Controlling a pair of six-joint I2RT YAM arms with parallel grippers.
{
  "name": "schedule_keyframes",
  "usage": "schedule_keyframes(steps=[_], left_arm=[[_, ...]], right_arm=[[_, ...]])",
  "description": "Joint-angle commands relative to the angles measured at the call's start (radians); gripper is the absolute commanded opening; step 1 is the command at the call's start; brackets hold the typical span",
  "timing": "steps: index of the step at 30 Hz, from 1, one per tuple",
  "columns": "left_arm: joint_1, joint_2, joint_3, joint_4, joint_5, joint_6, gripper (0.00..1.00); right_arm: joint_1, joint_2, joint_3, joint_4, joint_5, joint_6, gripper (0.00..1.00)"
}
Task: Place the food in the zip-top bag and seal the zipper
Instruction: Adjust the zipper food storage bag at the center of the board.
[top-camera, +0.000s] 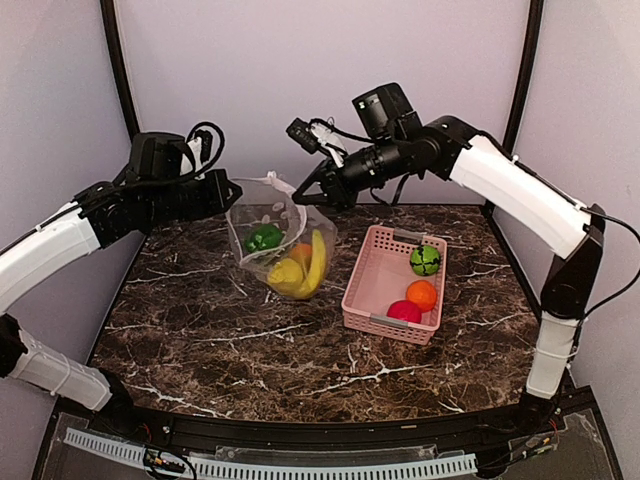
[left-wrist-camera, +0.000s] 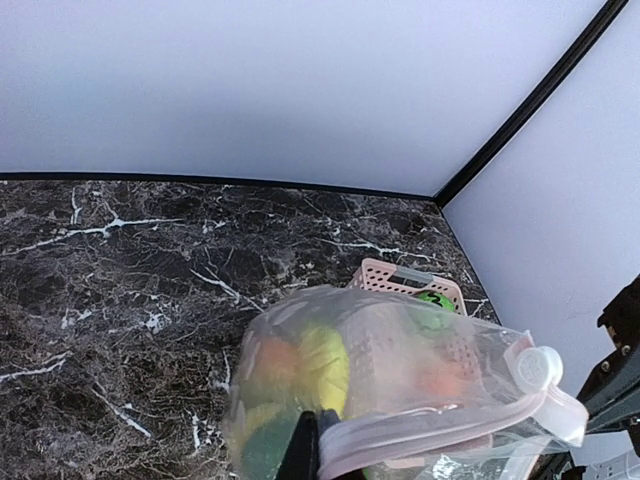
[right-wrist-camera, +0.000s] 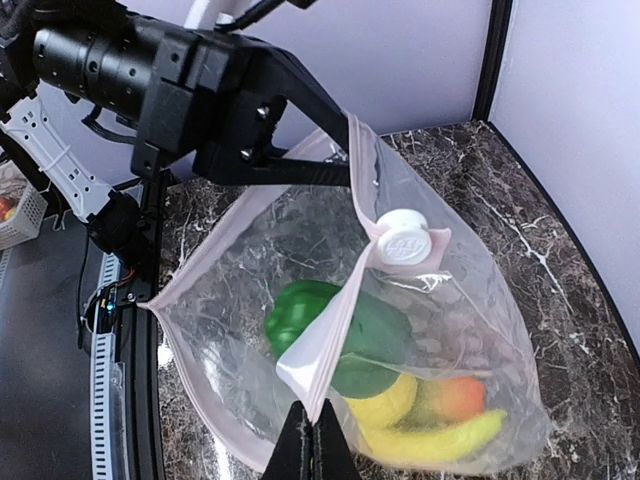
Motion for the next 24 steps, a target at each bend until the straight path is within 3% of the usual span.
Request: schedule_keyframes(steps=[1,5,10,12,16,19,24], left_arm=[[0.008,-0.015,0.004,0.016,0.112,-0.029,0.01],[0.008,0.039,-0.003,0.083,0.281,-0.109,0.01],[0.008,0.015,-0.031,0.103,0.253,-0.116,0.01],[0.008,-0.005,-0.048,0.094,0.215,-0.105,0.01],[0.008,-0.019,-0.090,0.096,0.196,-0.098,0.01],[0.008,-0.012,-0.100,0.101,0.208,-0.102,0.01],[0.008,-0.010,-0.088,0.110,0.225,-0.103,0.01]], right_arm=[[-0.012,0.037,0.040,-0.004,-0.057,0.035,0.00],[-0.012,0.058,0.069,-0.001,-0.053,0.049,0.00],[-0.018,0.063,0.070,0.000,-0.013,0.029,0.00],[-0.025,0.058,0.058,0.000,-0.004,0.025,0.08],[-0.041,0.022,0.044,-0.014,0.040,-0.026,0.40],[-0.088,-0.026,0.032,-0.014,0.101,-0.073,0.46],[-0.218,-0.104,-0.062,-0.010,0.076,-0.088,0.46]])
